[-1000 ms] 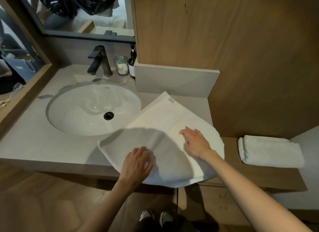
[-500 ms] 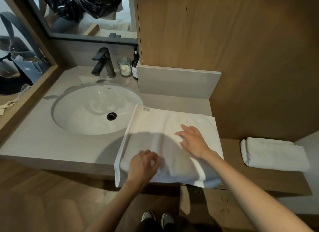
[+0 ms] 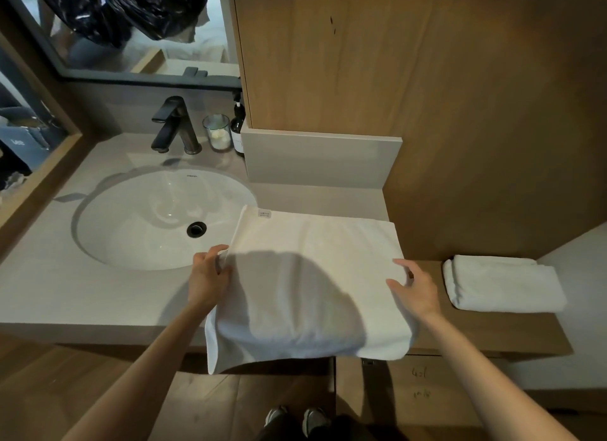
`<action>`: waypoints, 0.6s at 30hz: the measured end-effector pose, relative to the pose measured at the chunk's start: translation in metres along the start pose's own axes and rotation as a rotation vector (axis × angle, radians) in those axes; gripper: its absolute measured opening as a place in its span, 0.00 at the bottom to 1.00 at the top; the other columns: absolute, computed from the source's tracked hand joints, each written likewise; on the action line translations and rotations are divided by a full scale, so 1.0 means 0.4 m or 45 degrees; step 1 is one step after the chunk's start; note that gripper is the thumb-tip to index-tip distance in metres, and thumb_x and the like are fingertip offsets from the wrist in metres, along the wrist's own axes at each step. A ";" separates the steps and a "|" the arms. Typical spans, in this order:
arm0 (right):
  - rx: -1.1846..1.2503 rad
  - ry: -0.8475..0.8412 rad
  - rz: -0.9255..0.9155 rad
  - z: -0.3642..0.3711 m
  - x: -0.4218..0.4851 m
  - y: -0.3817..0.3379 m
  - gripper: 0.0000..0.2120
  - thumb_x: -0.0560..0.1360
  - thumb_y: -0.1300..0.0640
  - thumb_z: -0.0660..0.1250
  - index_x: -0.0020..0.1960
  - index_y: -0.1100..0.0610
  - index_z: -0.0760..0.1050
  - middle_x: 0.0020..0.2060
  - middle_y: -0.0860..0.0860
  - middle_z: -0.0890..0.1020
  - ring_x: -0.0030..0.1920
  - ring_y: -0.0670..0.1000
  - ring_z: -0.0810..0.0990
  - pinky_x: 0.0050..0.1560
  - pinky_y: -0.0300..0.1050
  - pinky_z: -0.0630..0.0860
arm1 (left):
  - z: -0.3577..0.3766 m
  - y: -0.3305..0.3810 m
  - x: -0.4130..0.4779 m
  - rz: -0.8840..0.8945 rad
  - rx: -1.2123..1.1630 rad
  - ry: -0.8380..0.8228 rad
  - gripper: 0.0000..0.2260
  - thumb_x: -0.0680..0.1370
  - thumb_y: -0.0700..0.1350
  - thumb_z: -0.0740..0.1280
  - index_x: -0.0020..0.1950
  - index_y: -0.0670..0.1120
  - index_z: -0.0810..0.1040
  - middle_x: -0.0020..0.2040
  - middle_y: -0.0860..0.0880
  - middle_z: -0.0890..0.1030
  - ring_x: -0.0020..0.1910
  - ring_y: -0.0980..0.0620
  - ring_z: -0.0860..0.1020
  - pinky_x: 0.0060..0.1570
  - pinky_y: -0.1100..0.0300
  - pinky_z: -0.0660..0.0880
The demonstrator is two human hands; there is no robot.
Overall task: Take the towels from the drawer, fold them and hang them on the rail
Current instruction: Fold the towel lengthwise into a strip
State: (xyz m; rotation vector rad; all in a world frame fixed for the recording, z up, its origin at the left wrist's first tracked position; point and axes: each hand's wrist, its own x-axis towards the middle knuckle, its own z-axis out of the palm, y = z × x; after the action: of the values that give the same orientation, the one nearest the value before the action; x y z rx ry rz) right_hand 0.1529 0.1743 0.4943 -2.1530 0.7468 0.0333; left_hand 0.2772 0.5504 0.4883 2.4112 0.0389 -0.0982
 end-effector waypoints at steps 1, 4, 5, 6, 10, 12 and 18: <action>0.034 0.025 0.019 -0.002 0.003 -0.003 0.18 0.75 0.56 0.71 0.63 0.45 0.73 0.63 0.53 0.75 0.62 0.56 0.73 0.62 0.52 0.73 | -0.002 -0.008 0.003 0.019 0.000 0.000 0.16 0.76 0.37 0.66 0.63 0.47 0.76 0.49 0.40 0.77 0.40 0.47 0.75 0.49 0.53 0.75; 0.113 0.000 0.051 -0.010 0.015 -0.003 0.16 0.75 0.61 0.70 0.58 0.46 0.74 0.59 0.52 0.78 0.50 0.52 0.77 0.53 0.46 0.75 | -0.008 -0.005 0.003 -0.040 -0.050 -0.058 0.17 0.77 0.37 0.64 0.66 0.46 0.73 0.47 0.42 0.81 0.48 0.42 0.78 0.46 0.57 0.70; 0.114 -0.036 0.047 -0.015 0.017 -0.005 0.15 0.76 0.62 0.69 0.58 0.45 0.74 0.57 0.53 0.79 0.46 0.51 0.77 0.50 0.46 0.75 | -0.009 -0.003 0.006 -0.077 -0.077 -0.068 0.18 0.78 0.38 0.64 0.67 0.46 0.71 0.48 0.42 0.80 0.50 0.41 0.78 0.47 0.57 0.69; 0.123 -0.067 0.037 -0.020 0.021 -0.004 0.15 0.76 0.62 0.68 0.57 0.45 0.74 0.58 0.53 0.79 0.45 0.51 0.77 0.50 0.47 0.76 | -0.012 -0.002 0.008 -0.122 -0.102 -0.083 0.18 0.78 0.40 0.66 0.67 0.46 0.70 0.48 0.42 0.80 0.51 0.42 0.77 0.49 0.56 0.69; 0.275 -0.084 0.023 -0.053 0.012 -0.014 0.14 0.77 0.64 0.66 0.58 0.49 0.75 0.60 0.49 0.75 0.55 0.52 0.73 0.52 0.44 0.74 | -0.028 0.009 0.013 -0.213 -0.372 -0.139 0.16 0.78 0.40 0.67 0.65 0.46 0.70 0.50 0.42 0.81 0.49 0.45 0.78 0.49 0.56 0.73; 0.371 -0.081 0.039 -0.072 -0.005 -0.016 0.12 0.78 0.63 0.66 0.55 0.48 0.77 0.56 0.54 0.78 0.55 0.56 0.76 0.52 0.48 0.77 | -0.041 0.020 0.006 -0.185 -0.503 -0.171 0.15 0.79 0.36 0.64 0.64 0.47 0.70 0.45 0.46 0.79 0.45 0.48 0.77 0.43 0.61 0.73; 0.520 -0.018 0.069 -0.107 -0.057 -0.012 0.13 0.78 0.63 0.66 0.60 0.53 0.79 0.58 0.49 0.77 0.61 0.48 0.72 0.55 0.40 0.71 | -0.101 0.027 -0.008 0.011 -0.632 -0.548 0.18 0.80 0.32 0.60 0.66 0.49 0.74 0.52 0.50 0.83 0.51 0.57 0.79 0.54 0.67 0.73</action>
State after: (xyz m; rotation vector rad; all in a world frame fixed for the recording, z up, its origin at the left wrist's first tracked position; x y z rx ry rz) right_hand 0.1269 0.1571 0.5316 -1.7431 0.7328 -0.0704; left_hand 0.2770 0.5692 0.5255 1.8529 -0.1312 -0.5361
